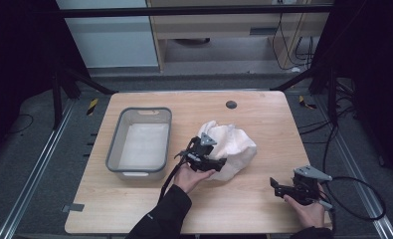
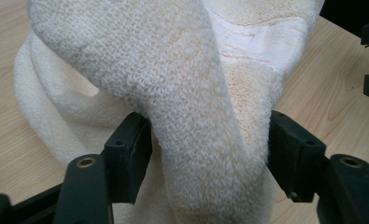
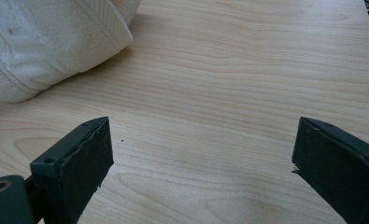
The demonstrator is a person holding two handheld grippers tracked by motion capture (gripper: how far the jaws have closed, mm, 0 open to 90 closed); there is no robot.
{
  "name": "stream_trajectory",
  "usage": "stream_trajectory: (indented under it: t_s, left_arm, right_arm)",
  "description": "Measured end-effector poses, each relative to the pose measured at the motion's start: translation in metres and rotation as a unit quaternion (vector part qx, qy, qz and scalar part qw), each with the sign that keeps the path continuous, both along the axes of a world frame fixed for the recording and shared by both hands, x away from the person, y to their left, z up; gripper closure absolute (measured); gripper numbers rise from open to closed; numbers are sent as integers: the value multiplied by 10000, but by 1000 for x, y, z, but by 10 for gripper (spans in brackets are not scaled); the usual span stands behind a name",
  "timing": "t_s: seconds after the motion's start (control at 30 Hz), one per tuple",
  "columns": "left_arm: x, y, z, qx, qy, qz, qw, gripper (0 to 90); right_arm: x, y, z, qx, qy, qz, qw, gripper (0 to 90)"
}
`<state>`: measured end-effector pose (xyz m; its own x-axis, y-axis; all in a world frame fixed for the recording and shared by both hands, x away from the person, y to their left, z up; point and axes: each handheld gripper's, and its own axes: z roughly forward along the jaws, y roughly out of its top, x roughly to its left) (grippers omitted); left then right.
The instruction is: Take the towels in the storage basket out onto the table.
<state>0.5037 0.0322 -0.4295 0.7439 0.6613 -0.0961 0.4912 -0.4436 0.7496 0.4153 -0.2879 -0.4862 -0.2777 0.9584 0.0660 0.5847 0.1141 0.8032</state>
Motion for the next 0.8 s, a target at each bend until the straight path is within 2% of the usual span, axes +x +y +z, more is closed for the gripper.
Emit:
stream_trajectory:
  t_s: [0.37,0.8]
  left_arm:
    - [-11,11,12,-219,-43,-93,9997,261]
    - [-25,36,24,-227,-224,-108,9994,228]
  right_arm:
    - [0,0,0,18,-3,-12,10000,52]
    - [0,0,0,5,-31,1,10000,50]
